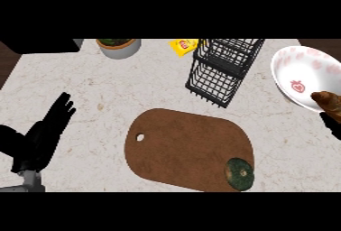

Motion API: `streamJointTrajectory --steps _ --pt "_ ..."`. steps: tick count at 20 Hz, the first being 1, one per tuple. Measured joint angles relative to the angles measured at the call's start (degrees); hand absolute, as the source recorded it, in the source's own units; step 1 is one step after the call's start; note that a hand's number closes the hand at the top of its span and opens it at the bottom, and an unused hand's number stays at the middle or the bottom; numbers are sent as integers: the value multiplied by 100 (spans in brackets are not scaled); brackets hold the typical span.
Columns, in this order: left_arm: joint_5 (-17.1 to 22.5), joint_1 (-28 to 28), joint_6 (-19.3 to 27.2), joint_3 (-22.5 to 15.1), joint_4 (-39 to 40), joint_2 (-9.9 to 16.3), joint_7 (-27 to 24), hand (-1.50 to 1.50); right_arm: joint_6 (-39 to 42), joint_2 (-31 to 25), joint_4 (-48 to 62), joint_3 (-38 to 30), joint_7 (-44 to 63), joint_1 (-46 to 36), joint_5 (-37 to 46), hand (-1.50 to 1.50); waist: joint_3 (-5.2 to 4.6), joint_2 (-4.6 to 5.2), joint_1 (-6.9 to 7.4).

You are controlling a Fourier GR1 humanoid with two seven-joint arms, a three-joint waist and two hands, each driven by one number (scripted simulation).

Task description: Pick the croissant from the cutting board and place it in the tiered basket

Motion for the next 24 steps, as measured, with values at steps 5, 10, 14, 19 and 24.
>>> streamJointTrajectory --steps 5,10,14,19,24 --pt "-172 -107 -10 -95 147 -142 -125 0 650 -121 -735 -216 529 -125 -333 150 -6 29 144" --pt "-114 -355 -113 -37 132 -109 97 0 1018 20 -916 261 1503 -1150 -59 150 -8 48 258" --pt "-172 -344 -131 -42 149 -172 76 0 1153 434 -660 715 2155 -2054 290 150 -9 55 300" --pt "-190 -445 -163 12 106 -174 201 0 1254 1034 79 1069 2626 -3122 716 150 -8 59 316" --pt "-225 -347 -236 58 89 -203 168 0 1350 1549 846 1199 2786 -3754 1056 150 -8 58 306"
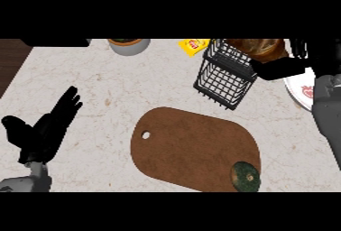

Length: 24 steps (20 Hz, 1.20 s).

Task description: Pick the croissant from the cutting board and place it in the tiered basket

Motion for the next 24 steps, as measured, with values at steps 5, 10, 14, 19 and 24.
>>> streamJointTrajectory --steps 5,10,14,19,24 --pt "-125 -7 10 -10 147 -136 -159 0 57 373 700 -79 -46 -346 224 150 3 2 -21" --pt "-78 -1 -86 85 92 -136 -67 0 -56 643 1376 -172 -336 -587 546 150 2 0 -20" --pt "-171 -32 -36 50 12 -189 20 0 -479 889 2183 -195 -693 -797 911 150 4 7 -3" --pt "-196 -141 -67 103 65 -211 34 0 -976 1085 3000 -332 -1037 -1162 1297 150 -15 -30 -12" --pt "-330 4 -8 -12 -4 -349 -39 0 -1802 1277 3401 -627 -1423 -1283 1390 -150 -12 -42 -12"
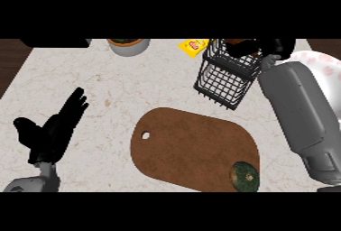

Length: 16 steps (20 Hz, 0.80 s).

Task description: Pick the croissant from the cutting board and place it in the tiered basket

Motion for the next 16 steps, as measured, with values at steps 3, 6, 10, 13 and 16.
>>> streamJointTrajectory --steps 3,6,10,13,16 --pt "75 -89 -78 117 45 72 56 0 -241 62 364 -178 -284 -196 -33 -150 -6 -16 -4" --pt "141 -57 -209 203 58 153 19 0 -445 100 740 -264 -510 -387 28 -150 -19 -44 10" --pt "105 -109 -187 225 79 134 41 0 -652 204 1095 -450 -704 -638 -47 -150 -16 -38 14" --pt "88 -113 -192 221 88 110 16 0 -780 221 1231 -757 -970 -704 -357 -150 -12 -26 22" --pt "-4 -36 -147 153 58 45 -43 0 -870 290 1217 -1100 -1107 -746 -759 -150 1 -4 19"
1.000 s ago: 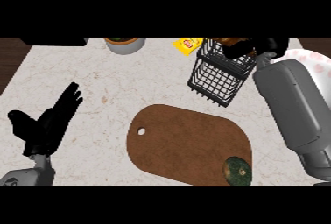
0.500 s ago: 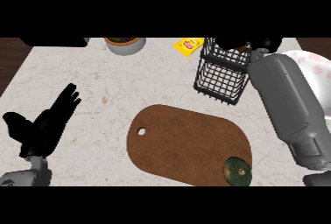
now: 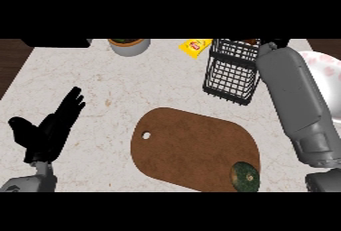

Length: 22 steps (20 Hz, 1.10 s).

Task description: Pick the croissant from the cutting board and place it in the tiered basket

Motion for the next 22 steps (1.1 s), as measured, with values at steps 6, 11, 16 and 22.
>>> streamJointTrajectory --steps 6,11,16,22 --pt "40 -12 -28 77 78 2 -29 0 -78 97 -383 -683 -291 56 -920 -150 11 25 -36" --pt "96 -29 -47 165 3 65 109 0 -69 -109 -808 -1260 -564 282 -1643 -150 14 28 -64" --pt "83 165 -81 149 -131 36 63 0 -41 -616 -1249 -1661 -506 621 -1995 -150 15 20 -101" --pt "71 86 -44 189 -70 9 130 0 388 -1297 -2068 -2088 -224 1392 -2471 -150 15 12 -161"
